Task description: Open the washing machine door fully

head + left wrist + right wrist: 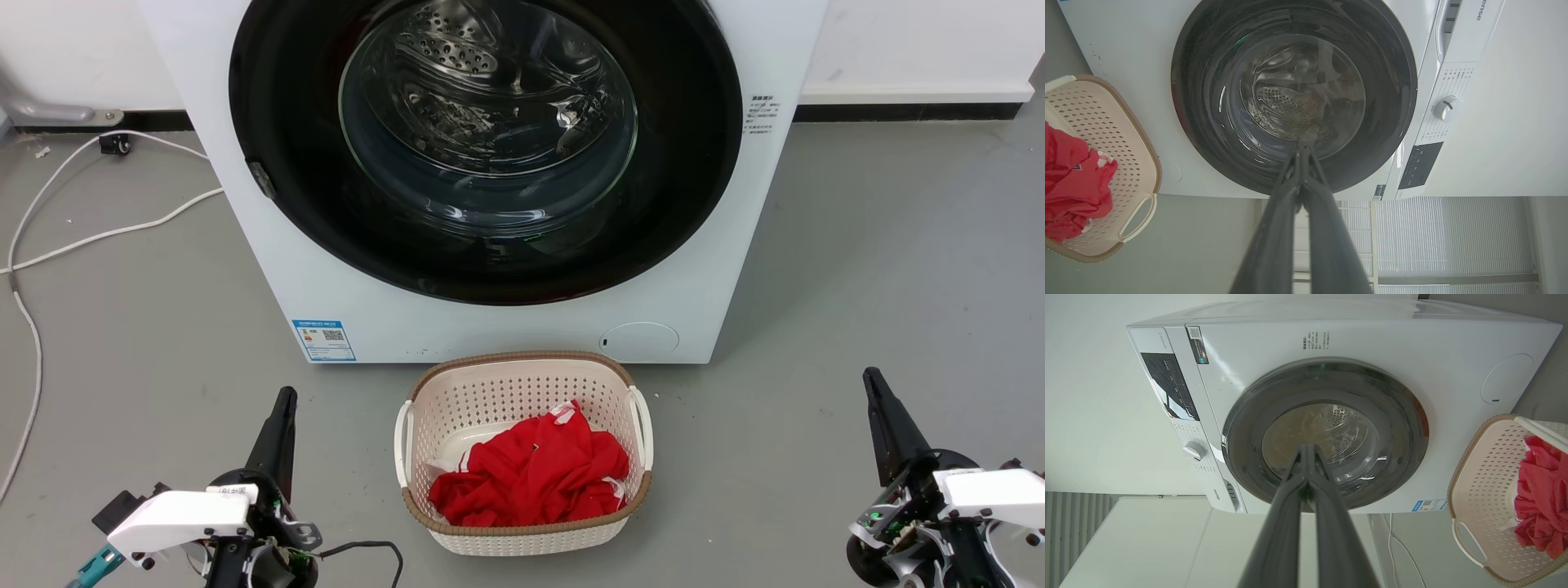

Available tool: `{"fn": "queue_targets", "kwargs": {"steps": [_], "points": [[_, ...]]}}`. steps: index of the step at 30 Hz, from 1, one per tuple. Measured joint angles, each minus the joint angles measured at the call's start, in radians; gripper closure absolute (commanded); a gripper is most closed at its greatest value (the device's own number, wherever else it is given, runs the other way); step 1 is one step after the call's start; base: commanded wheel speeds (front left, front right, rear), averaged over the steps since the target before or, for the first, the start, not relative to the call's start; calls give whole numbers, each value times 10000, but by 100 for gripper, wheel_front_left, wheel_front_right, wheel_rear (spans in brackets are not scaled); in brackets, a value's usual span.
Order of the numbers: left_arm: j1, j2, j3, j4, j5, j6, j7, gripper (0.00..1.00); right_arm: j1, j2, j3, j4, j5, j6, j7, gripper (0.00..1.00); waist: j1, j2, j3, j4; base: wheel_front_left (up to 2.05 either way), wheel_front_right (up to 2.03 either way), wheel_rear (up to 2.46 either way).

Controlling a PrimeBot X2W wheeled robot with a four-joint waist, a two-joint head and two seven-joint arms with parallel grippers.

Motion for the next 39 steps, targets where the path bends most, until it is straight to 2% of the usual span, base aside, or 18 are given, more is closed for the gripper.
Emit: {"fn": "queue_targets", "kwargs": {"steps": [26, 27, 31, 39], "points": [[-3, -17, 17, 2, 4, 0, 25, 100, -1, 17, -23, 0, -21, 0, 6, 100, 0, 0, 0, 0, 0, 0, 0], [4, -21, 13, 19, 4, 2, 25, 0, 7, 17, -23, 15, -23, 0, 6, 0, -1, 0, 0, 0, 0, 0, 0], [290, -69, -130, 303, 31, 13, -111, 0, 361, 48, 15, 257, -19, -2, -130, 0, 0, 0, 2, -2, 0, 0, 0], [277, -71, -353, 40, 560, 13, -508, 0, 425, 54, 188, -12, -441, -2, -520, 0, 0, 0, 10, -13, 0, 0, 0]]}}
